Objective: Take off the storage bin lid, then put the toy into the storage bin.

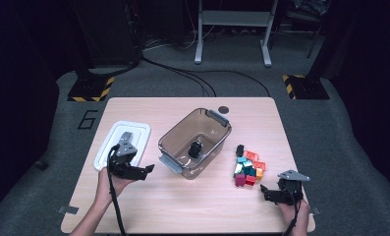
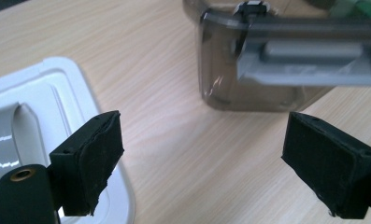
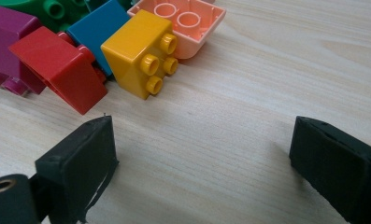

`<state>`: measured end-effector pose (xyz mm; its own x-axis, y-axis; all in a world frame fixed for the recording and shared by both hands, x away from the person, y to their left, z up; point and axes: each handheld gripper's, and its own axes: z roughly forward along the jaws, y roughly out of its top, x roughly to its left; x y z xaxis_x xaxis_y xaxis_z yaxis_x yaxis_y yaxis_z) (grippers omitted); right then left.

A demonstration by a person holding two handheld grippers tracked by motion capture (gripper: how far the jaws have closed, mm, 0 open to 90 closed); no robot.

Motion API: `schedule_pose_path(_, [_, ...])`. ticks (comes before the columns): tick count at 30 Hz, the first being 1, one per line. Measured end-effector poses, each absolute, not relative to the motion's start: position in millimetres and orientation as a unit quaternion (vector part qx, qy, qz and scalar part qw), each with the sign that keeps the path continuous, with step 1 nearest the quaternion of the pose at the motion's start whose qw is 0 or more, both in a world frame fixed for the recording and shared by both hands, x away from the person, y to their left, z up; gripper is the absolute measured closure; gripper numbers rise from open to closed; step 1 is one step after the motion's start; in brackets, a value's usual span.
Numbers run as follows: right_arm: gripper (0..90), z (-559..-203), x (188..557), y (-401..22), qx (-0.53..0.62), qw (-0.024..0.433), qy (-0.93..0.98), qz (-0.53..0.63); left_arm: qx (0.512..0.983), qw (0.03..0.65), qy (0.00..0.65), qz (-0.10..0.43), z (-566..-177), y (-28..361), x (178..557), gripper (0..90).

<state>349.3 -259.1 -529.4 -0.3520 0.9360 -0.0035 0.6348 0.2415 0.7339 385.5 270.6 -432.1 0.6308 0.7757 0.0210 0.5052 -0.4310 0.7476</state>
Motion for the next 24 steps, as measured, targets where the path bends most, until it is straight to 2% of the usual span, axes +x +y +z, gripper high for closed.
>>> schedule_pose_path(13, [6.3, -529.4, 349.1, -259.0, 0.522, 0.229, 0.753, 0.328, 0.823, 0.349, 0.412, 0.176, -489.3, 289.1, 371.4, 12.1])
schedule_pose_path(24, [6.4, -528.9, 348.6, -258.9, 0.524, 0.229, 0.753, 0.326, 0.823, 0.357, 0.402, 0.184, -526.7, 287.8, 353.1, 11.8])
